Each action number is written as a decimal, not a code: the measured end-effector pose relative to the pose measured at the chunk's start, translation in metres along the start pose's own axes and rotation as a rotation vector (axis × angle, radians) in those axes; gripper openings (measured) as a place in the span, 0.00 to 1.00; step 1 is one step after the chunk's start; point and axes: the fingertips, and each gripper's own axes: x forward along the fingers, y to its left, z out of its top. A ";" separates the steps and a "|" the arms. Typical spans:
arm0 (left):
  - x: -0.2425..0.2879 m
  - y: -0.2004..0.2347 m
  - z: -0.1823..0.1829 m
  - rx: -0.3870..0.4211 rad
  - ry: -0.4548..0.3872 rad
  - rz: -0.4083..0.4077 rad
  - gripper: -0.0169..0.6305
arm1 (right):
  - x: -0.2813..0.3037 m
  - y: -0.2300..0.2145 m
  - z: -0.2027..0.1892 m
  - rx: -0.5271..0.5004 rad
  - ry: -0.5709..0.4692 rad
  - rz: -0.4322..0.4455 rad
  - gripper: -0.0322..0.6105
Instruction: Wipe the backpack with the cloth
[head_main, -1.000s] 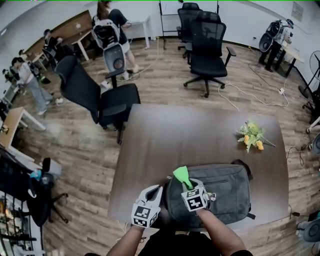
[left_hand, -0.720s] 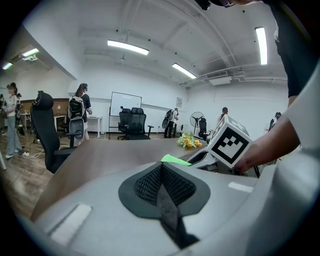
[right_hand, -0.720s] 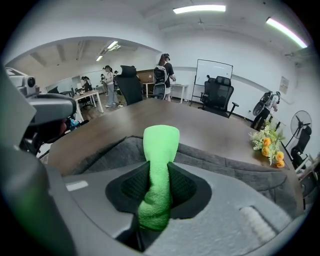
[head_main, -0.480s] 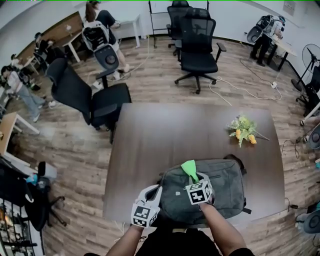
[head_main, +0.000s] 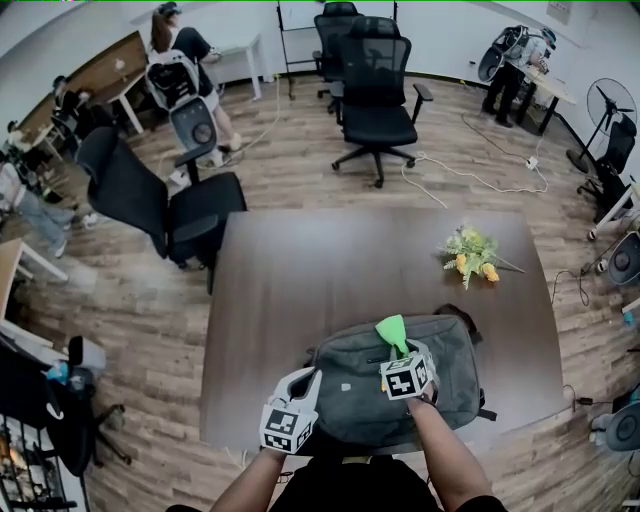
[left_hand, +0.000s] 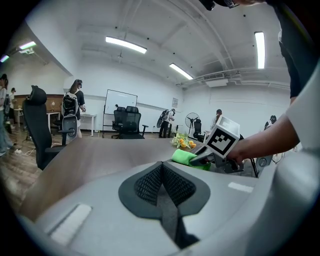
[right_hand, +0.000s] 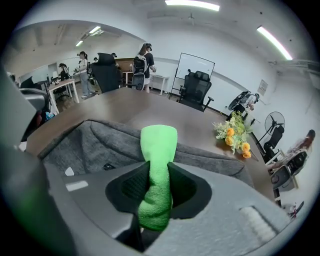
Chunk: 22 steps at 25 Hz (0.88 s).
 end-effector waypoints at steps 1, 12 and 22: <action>0.002 -0.002 0.002 0.001 -0.004 -0.007 0.05 | -0.001 -0.006 -0.002 0.004 0.004 -0.011 0.20; 0.020 -0.023 0.011 0.018 -0.013 -0.071 0.05 | -0.019 -0.087 -0.018 0.076 0.040 -0.175 0.20; 0.024 -0.033 0.009 0.017 -0.018 -0.100 0.05 | -0.043 -0.138 -0.030 0.071 0.053 -0.294 0.20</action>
